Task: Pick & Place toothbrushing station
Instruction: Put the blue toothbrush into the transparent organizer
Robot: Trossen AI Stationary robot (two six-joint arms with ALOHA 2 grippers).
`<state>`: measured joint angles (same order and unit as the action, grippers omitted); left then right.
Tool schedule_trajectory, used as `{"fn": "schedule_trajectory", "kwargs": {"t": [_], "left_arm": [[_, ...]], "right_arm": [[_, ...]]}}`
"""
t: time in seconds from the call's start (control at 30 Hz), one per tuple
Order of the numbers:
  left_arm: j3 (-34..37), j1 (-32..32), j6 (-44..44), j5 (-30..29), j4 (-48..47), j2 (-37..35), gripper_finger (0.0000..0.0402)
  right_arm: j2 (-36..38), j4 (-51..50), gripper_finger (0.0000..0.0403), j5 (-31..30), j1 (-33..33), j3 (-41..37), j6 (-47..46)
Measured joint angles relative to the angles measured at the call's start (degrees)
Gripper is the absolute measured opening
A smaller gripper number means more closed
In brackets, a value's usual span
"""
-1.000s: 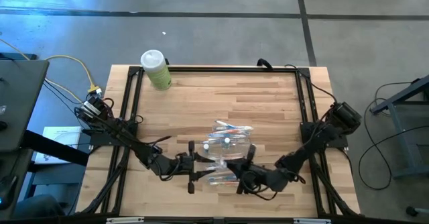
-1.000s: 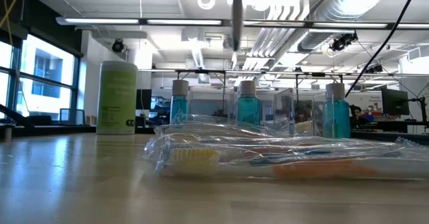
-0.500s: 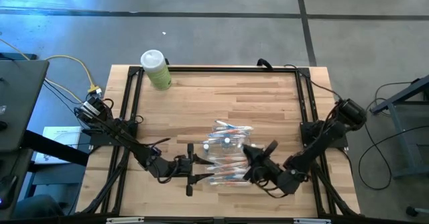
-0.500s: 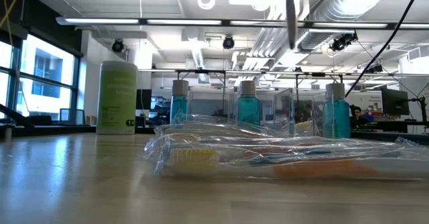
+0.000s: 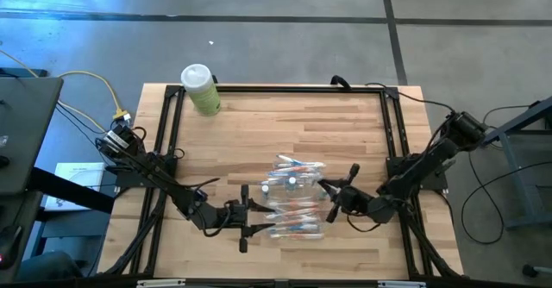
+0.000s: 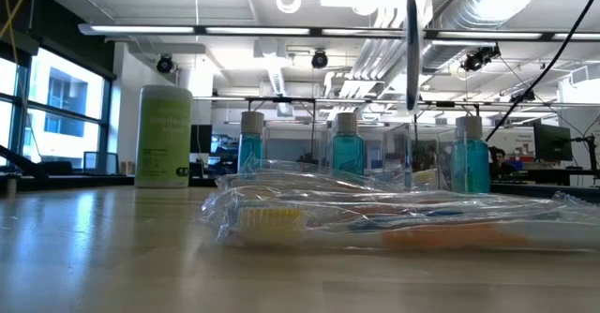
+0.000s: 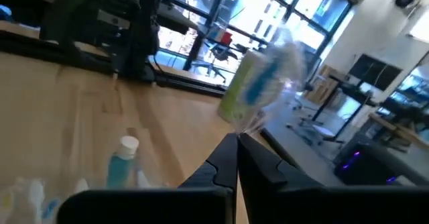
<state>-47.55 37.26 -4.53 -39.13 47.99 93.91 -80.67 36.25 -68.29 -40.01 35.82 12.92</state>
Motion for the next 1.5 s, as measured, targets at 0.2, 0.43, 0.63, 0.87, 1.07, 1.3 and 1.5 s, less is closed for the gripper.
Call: {"fn": "schedule_trajectory", "kwargs": {"t": [0.2, 0.43, 0.63, 0.87, 1.07, 1.3, 1.5], "left_arm": [[0.00, 0.00, -1.36, 0.00, 0.00, 0.00, 0.0166], [0.00, -0.28, -2.12, 0.02, -0.08, -0.02, 0.0166], [0.00, -0.29, -2.65, 0.02, -0.39, -0.04, 0.0166], [0.00, -0.77, -2.69, 0.02, -0.47, -0.04, 0.0166], [0.00, -0.76, -2.78, 0.04, -0.83, -0.04, 0.0166], [0.00, -1.65, -4.17, 0.04, -0.85, -0.04, 0.0166], [0.02, -1.95, -4.79, 0.09, -0.87, -0.04, 0.0166]], "right_arm": [[-0.43, -4.89, 0.0003, -0.24, 0.80, -0.42, -5.98], [-0.43, -8.66, 0.0003, 0.96, 0.78, -0.42, -10.85], [-0.43, -10.78, 0.0003, 3.90, 0.81, -0.42, -14.23], [-0.43, -13.43, 0.0002, 2.83, 1.71, -0.42, -16.50], [-0.43, -16.51, 0.0003, 5.67, 3.63, -0.42, -20.84], [-0.43, -16.44, 0.0003, 6.80, 5.78, -1.78, -23.61], [-0.43, -16.59, 0.0005, 9.71, 7.04, -1.84, -23.35]]}}
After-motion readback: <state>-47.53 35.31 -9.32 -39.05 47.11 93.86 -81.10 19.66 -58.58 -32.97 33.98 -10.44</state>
